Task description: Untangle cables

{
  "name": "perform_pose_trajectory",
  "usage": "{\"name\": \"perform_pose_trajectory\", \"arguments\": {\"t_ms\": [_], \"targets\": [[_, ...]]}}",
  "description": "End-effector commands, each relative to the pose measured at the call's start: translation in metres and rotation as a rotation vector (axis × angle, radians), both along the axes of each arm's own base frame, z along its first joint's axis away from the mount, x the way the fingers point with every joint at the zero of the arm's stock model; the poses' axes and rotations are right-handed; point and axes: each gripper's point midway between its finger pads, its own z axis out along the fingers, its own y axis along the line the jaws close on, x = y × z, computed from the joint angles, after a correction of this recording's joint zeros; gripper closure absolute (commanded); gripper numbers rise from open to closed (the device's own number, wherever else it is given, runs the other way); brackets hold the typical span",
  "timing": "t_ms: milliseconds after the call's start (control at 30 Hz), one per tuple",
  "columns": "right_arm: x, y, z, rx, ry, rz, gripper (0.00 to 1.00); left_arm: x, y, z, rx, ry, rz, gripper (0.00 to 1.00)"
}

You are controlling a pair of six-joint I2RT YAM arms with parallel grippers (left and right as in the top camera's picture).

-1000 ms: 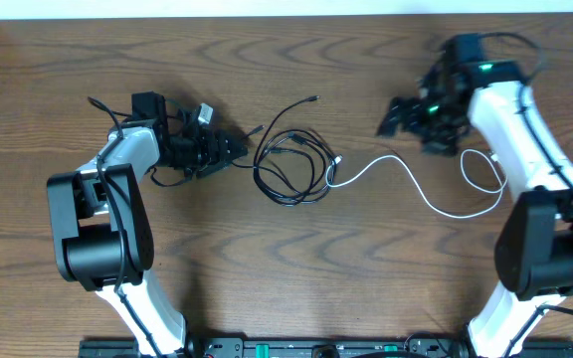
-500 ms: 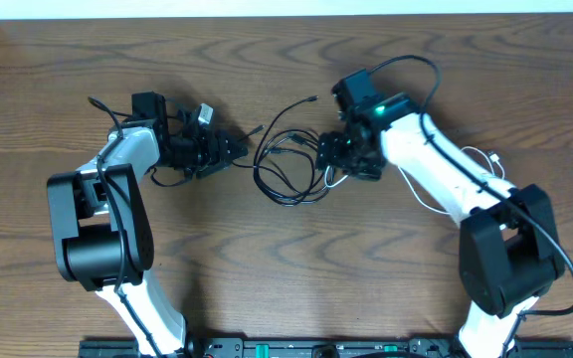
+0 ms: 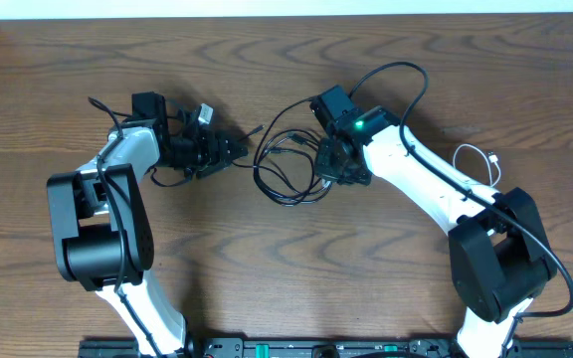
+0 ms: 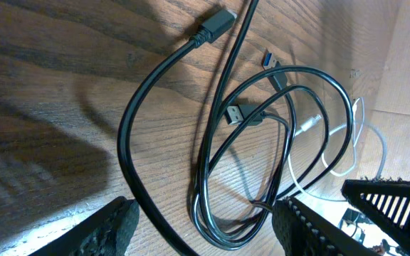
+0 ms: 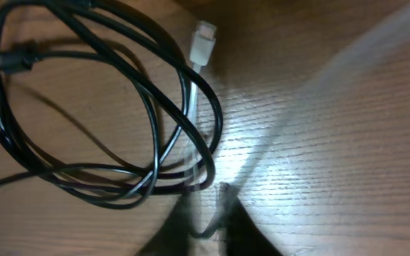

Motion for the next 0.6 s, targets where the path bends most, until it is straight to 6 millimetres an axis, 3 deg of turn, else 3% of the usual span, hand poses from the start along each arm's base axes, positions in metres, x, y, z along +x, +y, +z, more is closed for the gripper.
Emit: {"name": "perform_pose_trajectory", "arguments": {"t_ms": [0, 133, 300, 400, 567], "targets": [[-0.003, 0.005, -0.008, 0.008, 0.018, -0.003, 0.99, -0.001, -0.001, 0.005, -0.005, -0.003, 0.003, 0.35], [-0.001, 0.037, 0.003, 0.196, 0.016, 0.155, 0.99, -0.001, -0.001, 0.005, -0.005, -0.003, 0.003, 0.35], [0.003, 0.077, 0.043, 0.581, -0.032, 0.416, 0.99, -0.001, -0.001, 0.005, -0.005, -0.003, 0.003, 0.35], [0.012, 0.073, 0.061, 0.706, -0.059, 0.451, 0.99, -0.001, -0.001, 0.005, -0.005, -0.003, 0.003, 0.35], [0.04, 0.034, 0.061, 0.709, -0.08, 0.348, 0.99, -0.001, -0.001, 0.005, -0.005, -0.003, 0.003, 0.35]]}}
